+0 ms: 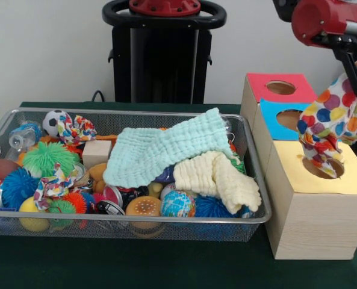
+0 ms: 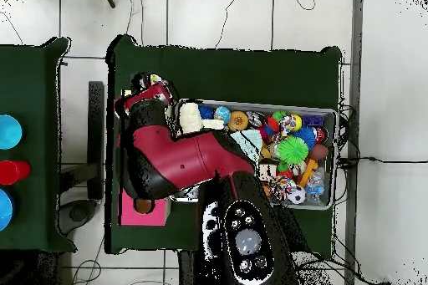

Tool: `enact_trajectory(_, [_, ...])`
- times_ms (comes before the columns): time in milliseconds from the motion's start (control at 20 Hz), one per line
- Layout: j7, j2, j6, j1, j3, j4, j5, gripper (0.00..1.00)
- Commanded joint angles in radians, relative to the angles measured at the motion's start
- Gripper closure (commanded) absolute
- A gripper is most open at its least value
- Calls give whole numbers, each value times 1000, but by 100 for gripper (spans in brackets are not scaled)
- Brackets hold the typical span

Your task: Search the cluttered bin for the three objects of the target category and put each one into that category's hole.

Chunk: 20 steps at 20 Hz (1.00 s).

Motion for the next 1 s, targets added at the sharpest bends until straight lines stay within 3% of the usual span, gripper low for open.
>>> enact_trajectory(50, [176,77,-74,22,-89,91,1,100])
enact_trajectory(300, [192,110,-101,67,-161,107,46,100])
enact_trajectory(700, [228,147,-93,89,-199,137,101,100])
enact_trajectory(850, [255,155,-104,87,-194,160,132,100])
enact_trajectory(1000, [285,143,-104,50,-129,187,141,100])
